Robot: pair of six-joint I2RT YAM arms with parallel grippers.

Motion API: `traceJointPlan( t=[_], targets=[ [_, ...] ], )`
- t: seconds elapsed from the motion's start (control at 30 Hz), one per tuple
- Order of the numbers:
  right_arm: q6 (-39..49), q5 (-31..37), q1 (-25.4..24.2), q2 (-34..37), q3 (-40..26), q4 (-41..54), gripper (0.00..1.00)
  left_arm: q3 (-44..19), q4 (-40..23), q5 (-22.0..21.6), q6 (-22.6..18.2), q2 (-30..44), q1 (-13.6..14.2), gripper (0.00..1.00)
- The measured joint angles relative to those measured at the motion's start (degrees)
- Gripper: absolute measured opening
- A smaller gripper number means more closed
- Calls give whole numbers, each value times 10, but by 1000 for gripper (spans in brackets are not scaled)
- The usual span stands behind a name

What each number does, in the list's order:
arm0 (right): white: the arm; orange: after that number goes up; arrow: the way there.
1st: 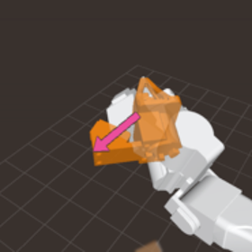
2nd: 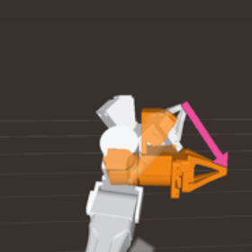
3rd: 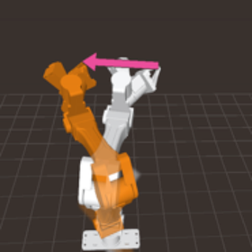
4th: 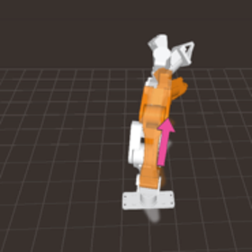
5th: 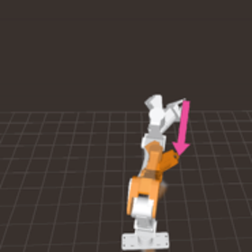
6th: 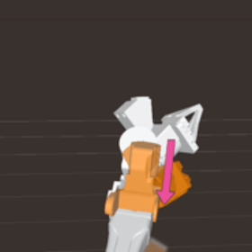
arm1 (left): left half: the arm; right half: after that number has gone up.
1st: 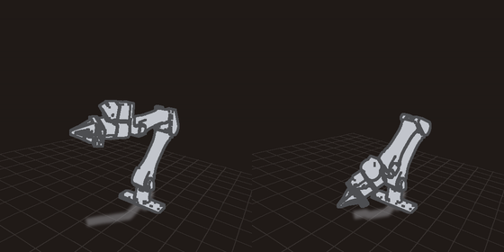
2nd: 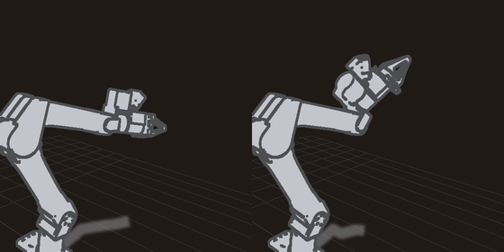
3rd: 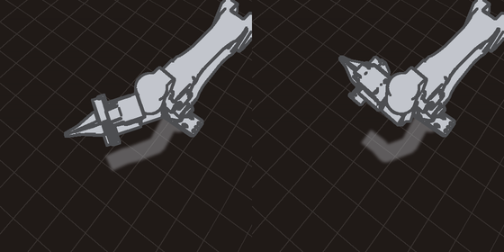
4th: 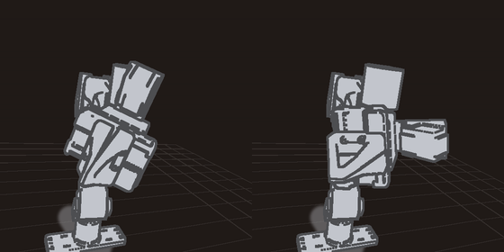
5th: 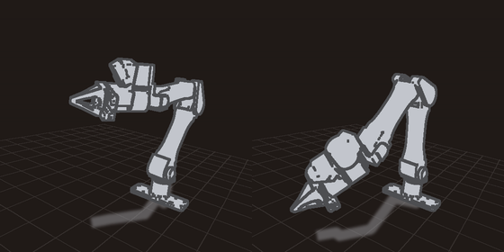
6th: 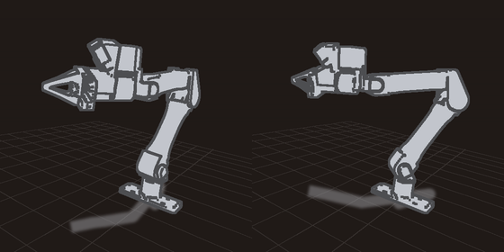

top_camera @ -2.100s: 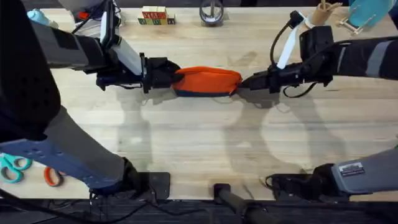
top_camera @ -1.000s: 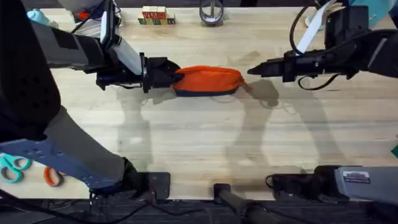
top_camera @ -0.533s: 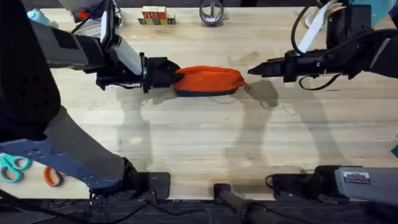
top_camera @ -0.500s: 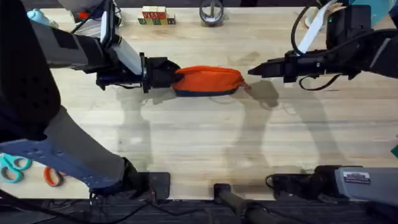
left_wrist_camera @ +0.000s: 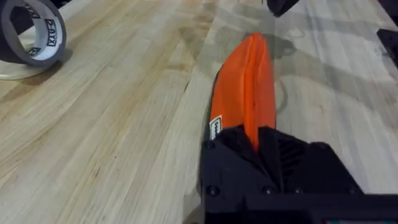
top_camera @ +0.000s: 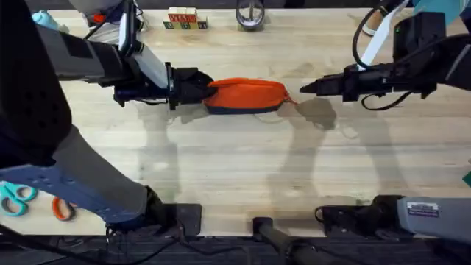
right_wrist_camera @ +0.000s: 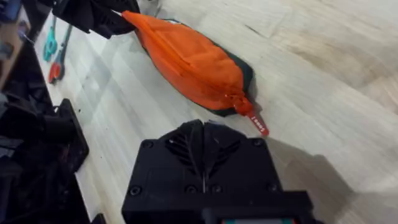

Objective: Unzip the bag, pick up the pens from the table one at a time and place them inside, then zip the bag closed.

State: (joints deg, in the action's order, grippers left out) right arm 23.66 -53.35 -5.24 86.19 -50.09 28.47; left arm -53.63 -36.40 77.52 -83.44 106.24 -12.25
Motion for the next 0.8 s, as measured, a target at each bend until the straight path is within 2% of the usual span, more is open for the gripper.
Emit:
traceJointPlan(
  t=[0.2, 0.23, 0.4, 0.43, 0.6, 0.8],
  targets=[
    [17, 0, -4, 0, 0, 1, 50, 0, 0, 0, 0, 0, 0, 42],
    [18, 0, -4, 0, 0, 1, 162, 0, 0, 0, 0, 0, 0, 42],
    [26, 1, -4, 0, 0, -1, 882, 0, 0, 0, 0, 0, 0, 42],
    [33, 2, -4, 0, 0, -2, 967, 0, 0, 0, 0, 0, 0, 42],
    [77, 18, -4, 0, 0, -2, 996, 0, 0, 0, 0, 0, 0, 42],
    [184, 30, -4, 0, 0, -9, 995, 0, 0, 0, 0, 0, 0, 42]
  ],
)
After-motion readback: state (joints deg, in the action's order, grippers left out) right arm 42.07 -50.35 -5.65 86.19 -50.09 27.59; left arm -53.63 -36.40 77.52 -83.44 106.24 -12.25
